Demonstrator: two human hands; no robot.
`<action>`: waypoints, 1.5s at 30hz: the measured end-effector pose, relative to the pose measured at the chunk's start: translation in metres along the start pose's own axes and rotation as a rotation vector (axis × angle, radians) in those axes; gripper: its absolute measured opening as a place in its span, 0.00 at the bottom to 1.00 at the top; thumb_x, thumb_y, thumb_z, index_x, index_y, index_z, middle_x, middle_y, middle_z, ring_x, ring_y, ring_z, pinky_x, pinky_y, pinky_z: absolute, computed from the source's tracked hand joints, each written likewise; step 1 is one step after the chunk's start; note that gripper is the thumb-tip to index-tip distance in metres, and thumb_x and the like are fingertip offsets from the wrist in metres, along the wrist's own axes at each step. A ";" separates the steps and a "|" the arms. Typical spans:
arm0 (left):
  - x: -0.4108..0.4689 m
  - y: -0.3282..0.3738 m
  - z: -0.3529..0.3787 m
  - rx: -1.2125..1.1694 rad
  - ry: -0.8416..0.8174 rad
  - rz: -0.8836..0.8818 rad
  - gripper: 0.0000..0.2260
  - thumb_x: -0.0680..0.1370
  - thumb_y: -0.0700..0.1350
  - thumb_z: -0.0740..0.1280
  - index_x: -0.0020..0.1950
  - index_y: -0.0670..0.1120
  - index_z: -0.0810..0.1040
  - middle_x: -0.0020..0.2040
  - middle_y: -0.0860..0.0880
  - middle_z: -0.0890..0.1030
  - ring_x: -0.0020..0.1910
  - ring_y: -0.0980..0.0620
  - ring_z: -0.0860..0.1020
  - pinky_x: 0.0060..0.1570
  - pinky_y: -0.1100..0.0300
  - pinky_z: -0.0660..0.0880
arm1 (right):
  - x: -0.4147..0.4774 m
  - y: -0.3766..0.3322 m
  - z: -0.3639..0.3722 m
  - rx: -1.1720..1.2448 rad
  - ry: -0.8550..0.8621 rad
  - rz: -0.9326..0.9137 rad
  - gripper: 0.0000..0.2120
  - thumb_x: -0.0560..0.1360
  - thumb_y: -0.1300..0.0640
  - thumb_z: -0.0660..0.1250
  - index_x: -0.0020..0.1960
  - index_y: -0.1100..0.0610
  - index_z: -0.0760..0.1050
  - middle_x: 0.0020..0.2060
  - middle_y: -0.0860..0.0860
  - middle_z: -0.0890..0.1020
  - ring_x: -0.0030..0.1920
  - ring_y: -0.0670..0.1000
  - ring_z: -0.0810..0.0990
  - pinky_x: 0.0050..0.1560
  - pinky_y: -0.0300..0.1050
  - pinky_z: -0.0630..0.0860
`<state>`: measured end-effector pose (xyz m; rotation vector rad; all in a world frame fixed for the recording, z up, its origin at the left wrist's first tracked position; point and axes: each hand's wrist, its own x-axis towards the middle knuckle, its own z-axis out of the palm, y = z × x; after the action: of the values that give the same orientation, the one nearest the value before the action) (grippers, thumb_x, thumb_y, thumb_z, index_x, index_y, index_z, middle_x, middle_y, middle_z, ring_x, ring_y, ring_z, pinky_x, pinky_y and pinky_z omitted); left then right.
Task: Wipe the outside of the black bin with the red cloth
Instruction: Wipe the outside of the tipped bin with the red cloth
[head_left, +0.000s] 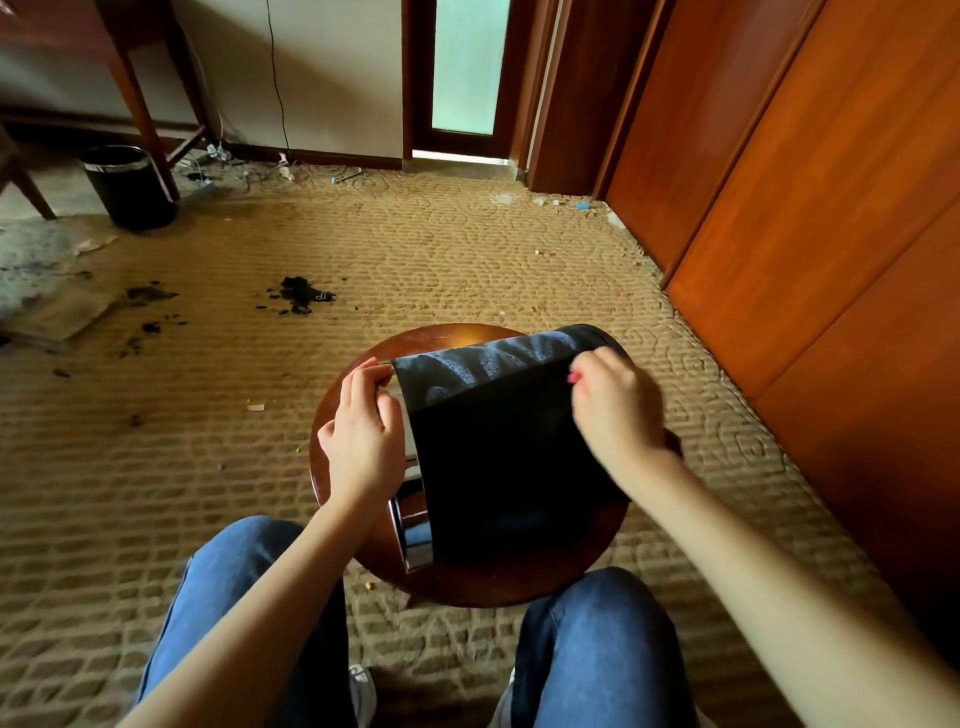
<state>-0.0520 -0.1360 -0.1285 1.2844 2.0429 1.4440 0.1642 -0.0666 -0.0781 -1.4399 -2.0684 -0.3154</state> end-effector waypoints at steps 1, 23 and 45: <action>0.000 0.000 0.000 0.002 -0.001 -0.001 0.18 0.76 0.48 0.50 0.62 0.52 0.71 0.66 0.57 0.72 0.64 0.56 0.70 0.58 0.54 0.55 | -0.007 -0.022 0.007 0.068 0.037 -0.080 0.07 0.66 0.64 0.60 0.35 0.59 0.76 0.32 0.55 0.78 0.30 0.59 0.77 0.29 0.46 0.72; 0.024 0.009 -0.004 -0.082 -0.001 -0.116 0.10 0.81 0.42 0.52 0.53 0.56 0.69 0.58 0.56 0.74 0.56 0.58 0.70 0.64 0.48 0.60 | -0.060 -0.073 0.042 0.424 0.174 -0.425 0.15 0.80 0.63 0.57 0.46 0.63 0.82 0.48 0.58 0.83 0.43 0.54 0.74 0.48 0.49 0.70; 0.025 0.002 -0.006 -0.059 -0.056 -0.105 0.19 0.74 0.50 0.47 0.58 0.56 0.71 0.56 0.61 0.74 0.56 0.60 0.70 0.55 0.57 0.54 | -0.047 -0.123 0.048 0.390 0.187 -0.426 0.10 0.76 0.63 0.62 0.49 0.61 0.82 0.51 0.55 0.83 0.40 0.55 0.74 0.41 0.48 0.69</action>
<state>-0.0685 -0.1191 -0.1190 1.1624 1.9849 1.3950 0.0476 -0.1263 -0.1271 -0.7116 -2.1209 -0.1889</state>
